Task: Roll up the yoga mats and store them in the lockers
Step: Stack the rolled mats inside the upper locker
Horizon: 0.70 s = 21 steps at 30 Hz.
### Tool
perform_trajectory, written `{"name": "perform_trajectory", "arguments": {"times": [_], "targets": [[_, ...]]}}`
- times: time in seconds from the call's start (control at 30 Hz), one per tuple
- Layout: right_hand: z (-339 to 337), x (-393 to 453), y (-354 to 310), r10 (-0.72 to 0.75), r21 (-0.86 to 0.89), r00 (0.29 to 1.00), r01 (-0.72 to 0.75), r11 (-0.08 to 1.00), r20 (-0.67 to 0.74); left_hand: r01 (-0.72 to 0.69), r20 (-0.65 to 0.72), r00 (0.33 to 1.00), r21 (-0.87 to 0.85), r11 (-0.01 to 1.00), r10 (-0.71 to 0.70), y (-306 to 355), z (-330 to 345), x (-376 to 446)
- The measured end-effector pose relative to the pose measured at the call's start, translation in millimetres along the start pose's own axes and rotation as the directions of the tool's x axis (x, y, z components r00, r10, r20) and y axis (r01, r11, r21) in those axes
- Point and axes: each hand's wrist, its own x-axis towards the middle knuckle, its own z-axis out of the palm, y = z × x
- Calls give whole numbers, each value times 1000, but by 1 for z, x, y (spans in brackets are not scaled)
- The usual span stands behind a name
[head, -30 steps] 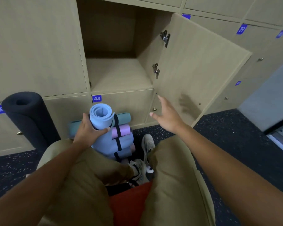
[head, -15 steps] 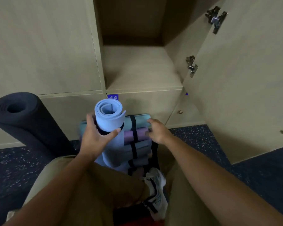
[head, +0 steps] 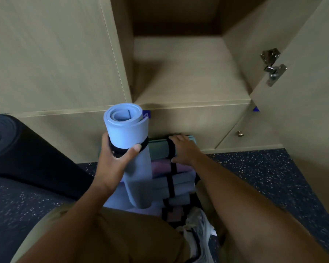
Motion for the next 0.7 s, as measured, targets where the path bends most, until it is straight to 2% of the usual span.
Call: {"name": "perform_trajectory", "arguments": {"times": [0.13, 0.23, 0.33, 0.43, 0.47, 0.57, 0.7], "targets": [[9, 20, -18, -147, -218, 988, 133, 967, -47, 15, 13, 1000, 35, 999, -16, -7, -1, 4], [18, 33, -42, -209, -318, 978, 194, 928, -15, 31, 40, 999, 91, 995, -35, -15, -4, 9], [27, 49, -57, -158, -296, 987, 147, 944, -13, 32, 57, 998, 106, 994, -38, -18, -7, 12], [28, 52, -58, -196, -315, 971, 144, 938, -140, 24, -8, 1000, 73, 997, -23, -18, -14, 10], [25, 49, -54, -200, -327, 964, 135, 935, -175, 20, -32, 999, 61, 998, -19, -18, -18, 9], [9, 31, -32, -133, -322, 978, 75, 944, -161, 18, -75, 997, 22, 1000, -17, -15, -23, 4], [-25, -9, -7, -61, -298, 974, -7, 954, -217, -7, -41, 999, 5, 1000, 8, -6, -21, -6]]}}
